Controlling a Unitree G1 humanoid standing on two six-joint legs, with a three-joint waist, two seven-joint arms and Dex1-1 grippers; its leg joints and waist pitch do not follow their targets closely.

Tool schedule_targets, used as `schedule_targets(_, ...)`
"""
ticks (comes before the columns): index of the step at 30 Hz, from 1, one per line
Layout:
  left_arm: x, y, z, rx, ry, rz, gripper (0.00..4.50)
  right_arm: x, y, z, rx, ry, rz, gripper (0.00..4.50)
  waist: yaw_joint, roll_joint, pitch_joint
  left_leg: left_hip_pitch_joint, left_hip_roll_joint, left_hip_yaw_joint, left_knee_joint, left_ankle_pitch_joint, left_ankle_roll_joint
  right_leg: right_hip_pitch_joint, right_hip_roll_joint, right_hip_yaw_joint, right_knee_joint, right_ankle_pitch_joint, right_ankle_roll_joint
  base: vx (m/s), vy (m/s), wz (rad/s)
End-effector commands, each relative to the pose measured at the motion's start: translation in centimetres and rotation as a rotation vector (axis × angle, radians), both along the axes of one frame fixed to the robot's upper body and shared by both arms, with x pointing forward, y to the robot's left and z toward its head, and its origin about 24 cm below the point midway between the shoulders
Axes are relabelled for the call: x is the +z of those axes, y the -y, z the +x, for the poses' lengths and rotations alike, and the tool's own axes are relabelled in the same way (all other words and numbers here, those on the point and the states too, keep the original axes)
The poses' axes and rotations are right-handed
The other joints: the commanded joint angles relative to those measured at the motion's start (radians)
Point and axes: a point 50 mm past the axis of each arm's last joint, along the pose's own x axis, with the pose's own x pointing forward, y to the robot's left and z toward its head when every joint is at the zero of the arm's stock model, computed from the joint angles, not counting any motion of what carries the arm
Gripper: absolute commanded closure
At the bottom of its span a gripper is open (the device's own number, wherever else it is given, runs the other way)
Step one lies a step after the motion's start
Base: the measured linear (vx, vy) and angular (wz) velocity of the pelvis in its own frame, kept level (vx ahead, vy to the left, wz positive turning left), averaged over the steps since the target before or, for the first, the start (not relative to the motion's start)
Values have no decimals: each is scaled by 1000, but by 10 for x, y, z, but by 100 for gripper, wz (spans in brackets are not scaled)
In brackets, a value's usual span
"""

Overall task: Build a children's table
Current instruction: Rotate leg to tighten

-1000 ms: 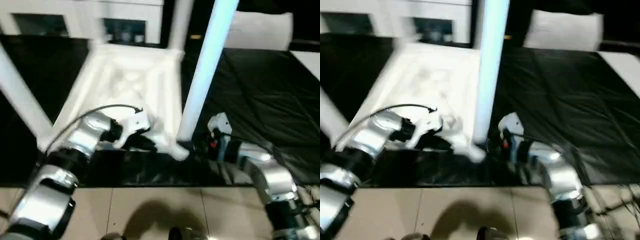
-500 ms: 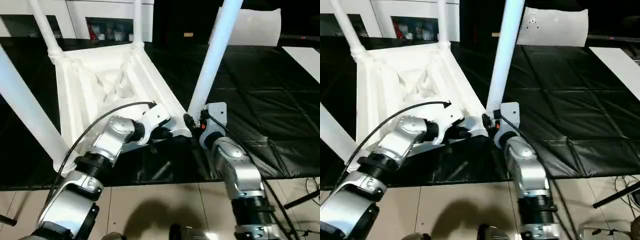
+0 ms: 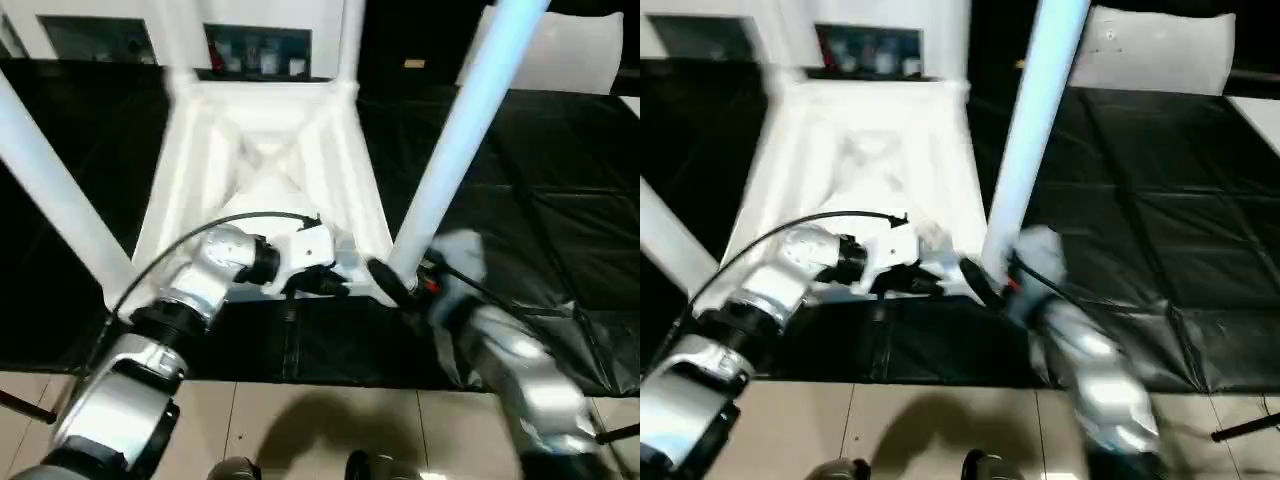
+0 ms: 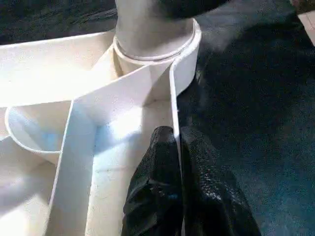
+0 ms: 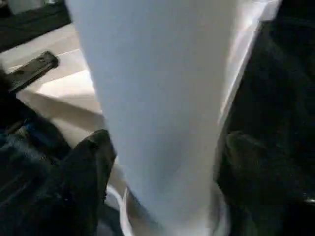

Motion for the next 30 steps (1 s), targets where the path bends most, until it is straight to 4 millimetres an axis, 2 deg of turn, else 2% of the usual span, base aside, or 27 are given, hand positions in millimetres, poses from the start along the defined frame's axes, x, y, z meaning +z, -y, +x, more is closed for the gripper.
schedule_targets(1, 1, 2, 2, -69, 52, 40, 450, 5, 12, -19, 125, -3, 16, 33, 2, -2, -87, -1, 39, -2, -38, -11, 160, 83, -82, 58, -40, -3, -222, 0, 0, 0)
schedule_targets(2, 2, 0, 4, -67, 69, 47, 450, 5, 16, -23, 142, -10, 14, 23, 2, -2, -86, -5, 40, -3, -38, -17, 160, 84, -81, 57, -42, -16, -220, 0, 0, 0)
schedule_targets(3, 3, 0, 5, -65, 80, 50, 450, 5, 19, -24, 142, -14, 15, 12, 1, -6, -84, -7, 40, -4, -39, -47, 149, 86, -83, 55, -48, -70, -209, 0, 0, 0)
schedule_targets(6, 7, -3, 10, -51, 119, 52, 450, 10, 30, -31, 155, -13, 31, 5, -1, -8, -82, -6, 36, -5, -41, -115, 104, 83, -82, 49, -70, -278, -156, -17, 0, -1)
schedule_targets(7, 9, -4, 12, -42, 127, 48, 450, 12, 34, -33, 144, -6, 33, 5, 0, -8, -84, -7, 36, -6, -41, -120, 96, 84, -82, 48, -73, -308, -144, -53, 0, -2)
schedule_targets(9, 12, -4, 14, -32, 129, 15, 450, 16, 38, -34, 120, 6, 41, 5, 2, -9, -83, -2, 36, -5, -41, -132, 77, 75, -80, 48, -79, -367, -117, -27, 0, -1)
schedule_targets(10, 16, -4, 14, -35, 121, -45, 450, 16, 38, -36, 107, 13, 43, 5, 3, -12, -90, -2, 36, -5, -40, -128, 74, 77, -81, 47, -79, -373, -114, 0, 0, 0)
schedule_targets(12, 18, -4, 14, -39, 121, -67, 450, 16, 38, -37, 109, 13, 44, 5, 6, -10, -92, -4, 37, -5, -39, -108, 72, 75, -81, 48, -75, -345, -120, 0, 0, 0)
schedule_targets(13, 20, -4, 13, -39, 118, -97, 423, 16, 37, -37, 108, 14, 43, 2, 6, -12, -93, -6, 36, -4, -37, -101, 73, 76, -81, 48, -73, -329, -124, 0, 0, 0)
schedule_targets(14, 21, -4, 13, -39, 109, -122, 406, 16, 36, -38, 109, 14, 46, 0, 8, -10, -96, -7, 39, -6, -37, -84, 75, 77, -81, 48, -64, -279, -141, 0, 0, 0)
schedule_targets(15, 23, -5, 13, -27, 92, -176, 392, 16, 31, -38, 111, 18, 57, 0, 7, -13, -97, -8, 40, -6, -35, -69, 78, 77, -81, 48, -57, -231, -160, 0, 0, 0)
schedule_targets(16, 24, -5, 13, -25, 91, -178, 387, 16, 31, -38, 110, 18, 57, 0, 8, -10, -99, -7, 41, -4, -35, -62, 81, 77, -83, 48, -52, -191, -186, 0, 0, 0)
schedule_targets(17, 25, -7, 13, -6, 83, -212, 379, 16, 27, -38, 105, 13, 64, 0, 9, -10, -99, -7, 42, -5, -34, -60, 81, 77, -83, 49, -49, -174, -197, 0, 0, 0)
schedule_targets(18, 26, -9, 13, 17, 83, -241, 379, 15, 24, -37, 110, 1, 75, 0, 10, -14, -99, -8, 42, -5, -34, -58, 84, 79, -84, 48, -43, -151, -210, 0, 0, 0)
schedule_targets(20, 30, -15, 15, 133, 50, -363, 347, 15, 14, -35, 126, 1, 91, 0, 7, -12, -99, -7, 43, -4, -32, -61, 87, 79, -83, 48, -39, -137, -222, 0, 0, 0)
schedule_targets(21, 30, -16, 14, 152, 46, -379, 347, 15, 13, -35, 127, 4, 94, 0, 7, -12, -99, -7, 43, -4, -32, -61, 87, 79, -83, 48, -39, -137, -222, 0, 0, 0)
schedule_targets(22, 31, -18, 14, 208, 32, -422, 338, 15, 9, -35, 134, 12, 103, 0, 5, -12, -97, -8, 40, -2, -31, -80, 85, 77, -83, 47, -49, -183, -213, 0, 0, 0)
schedule_targets(23, 31, -20, 12, 259, 26, -462, 325, 16, 4, -35, 149, 13, 119, 0, 4, -12, -98, -8, 40, -1, -31, -85, 80, 79, -83, 48, -47, -194, -208, 0, 0, 0)
schedule_targets(24, 31, -20, 12, 259, 26, -462, 312, 16, 4, -35, 149, 13, 119, 0, 4, -7, -97, -9, 42, -3, -32, -95, 75, 79, -83, 48, -50, -217, -202, 0, 0, 0)
schedule_targets(25, 31, -22, 10, 290, 21, -489, 304, 16, 1, -35, 159, 13, 130, 0, 4, -7, -95, -7, 40, -1, -32, -105, 74, 74, -79, 46, -56, -242, -191, 0, 0, 0)
schedule_targets(26, 31, -25, 6, 348, -1, -542, 299, 19, -5, -35, 193, 16, 152, 0, 4, -2, -97, -6, 41, -3, -31, -118, 65, 75, -80, 47, -57, -264, -182, 0, 0, 0)
schedule_targets(27, 30, -29, -2, 402, -25, -593, 292, 22, -11, -36, 224, 19, 176, 0, 1, -4, -99, -11, 50, -8, -34, -120, 51, 82, -85, 48, -44, -245, -196, 0, 0, 0)
schedule_targets(28, 29, -30, -5, 421, -36, -610, 292, 23, -13, -35, 235, 20, 183, 0, 0, 7, -97, -7, 50, -7, -33, -140, 48, 74, -82, 47, -52, -261, -195, 0, 0, 0)
schedule_targets(30, 26, -34, -19, 477, -60, -643, 268, 26, -20, -32, 253, 30, 199, 0, -4, 4, -94, -8, 44, -4, -33, -165, 47, 70, -74, 46, -61, -311, -175, 0, 0, 0)
